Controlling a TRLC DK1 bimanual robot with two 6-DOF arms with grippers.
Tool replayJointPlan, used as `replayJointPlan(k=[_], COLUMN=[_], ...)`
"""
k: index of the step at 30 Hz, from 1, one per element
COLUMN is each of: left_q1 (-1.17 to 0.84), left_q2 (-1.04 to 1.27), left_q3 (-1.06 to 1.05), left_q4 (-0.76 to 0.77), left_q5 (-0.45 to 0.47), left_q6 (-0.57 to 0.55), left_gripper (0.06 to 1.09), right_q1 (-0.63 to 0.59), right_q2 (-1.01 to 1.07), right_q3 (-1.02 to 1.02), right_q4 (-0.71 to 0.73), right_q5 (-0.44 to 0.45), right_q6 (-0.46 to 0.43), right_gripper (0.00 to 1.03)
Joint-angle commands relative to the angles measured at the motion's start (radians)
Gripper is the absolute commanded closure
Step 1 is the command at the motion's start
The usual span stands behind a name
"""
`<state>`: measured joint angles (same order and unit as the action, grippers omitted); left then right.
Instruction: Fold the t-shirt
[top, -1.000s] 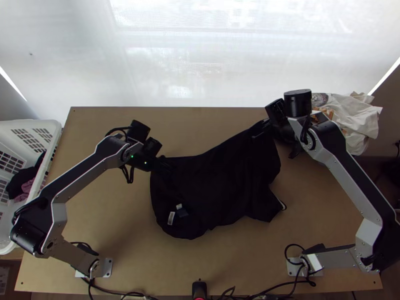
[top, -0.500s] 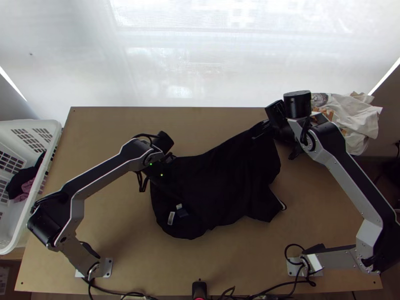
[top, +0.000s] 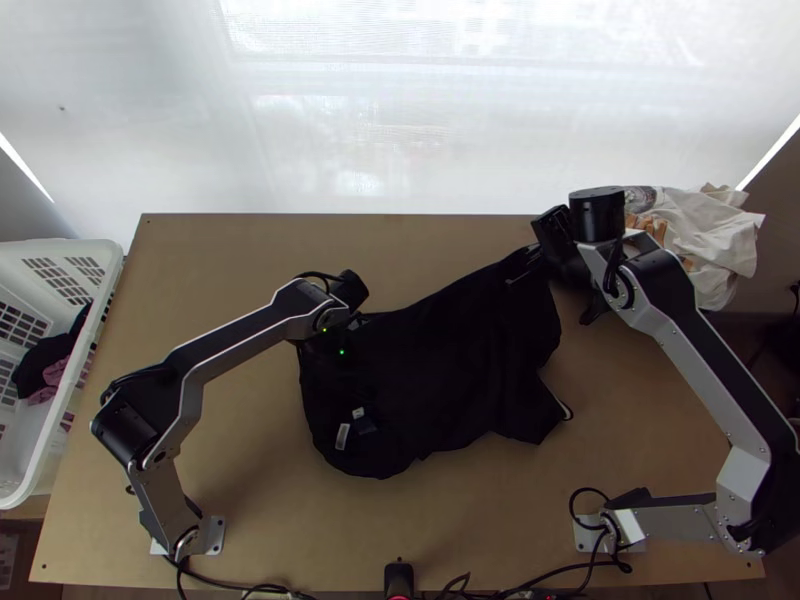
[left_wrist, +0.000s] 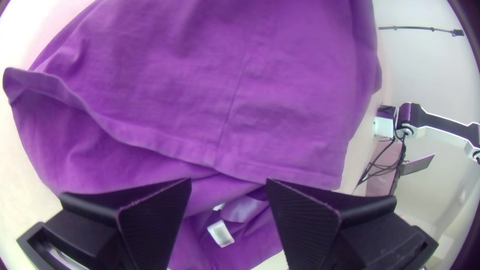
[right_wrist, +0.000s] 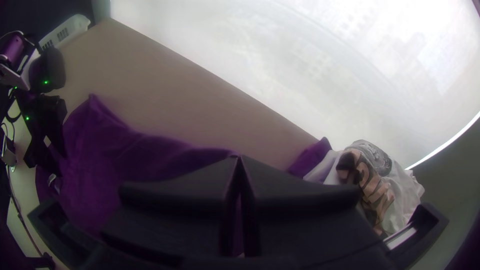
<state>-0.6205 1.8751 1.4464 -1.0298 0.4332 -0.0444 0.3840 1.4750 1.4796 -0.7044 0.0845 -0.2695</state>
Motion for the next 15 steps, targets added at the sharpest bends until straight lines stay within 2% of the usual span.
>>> replayJointPlan(k=[1, 11, 14, 15], left_q1=[-0.024, -0.041, -0.041, -0.041], left_q2=[0.065, 0.117, 0.124, 0.124], left_q3=[0.029, 0.083, 0.08, 0.078], left_q4=[0.031, 0.05, 0.06, 0.065], left_q5=[0.001, 0.001, 0.001, 0.001], left_q6=[-0.026, -0.045, -0.048, -0.049], left_gripper=[0.34, 0.34, 0.47, 0.49], right_q1=[0.001, 0.001, 0.0, 0.0], right_q2=[-0.012, -0.036, -0.041, -0.042], right_q3=[-0.013, -0.045, -0.048, -0.05], right_q4=[0.0, 0.0, 0.0, 0.0], right_q5=[0.0, 0.0, 0.0, 0.0], right_q6=[-0.005, -0.007, -0.007, -0.007], right_gripper=[1.0, 1.0, 1.0, 1.0])
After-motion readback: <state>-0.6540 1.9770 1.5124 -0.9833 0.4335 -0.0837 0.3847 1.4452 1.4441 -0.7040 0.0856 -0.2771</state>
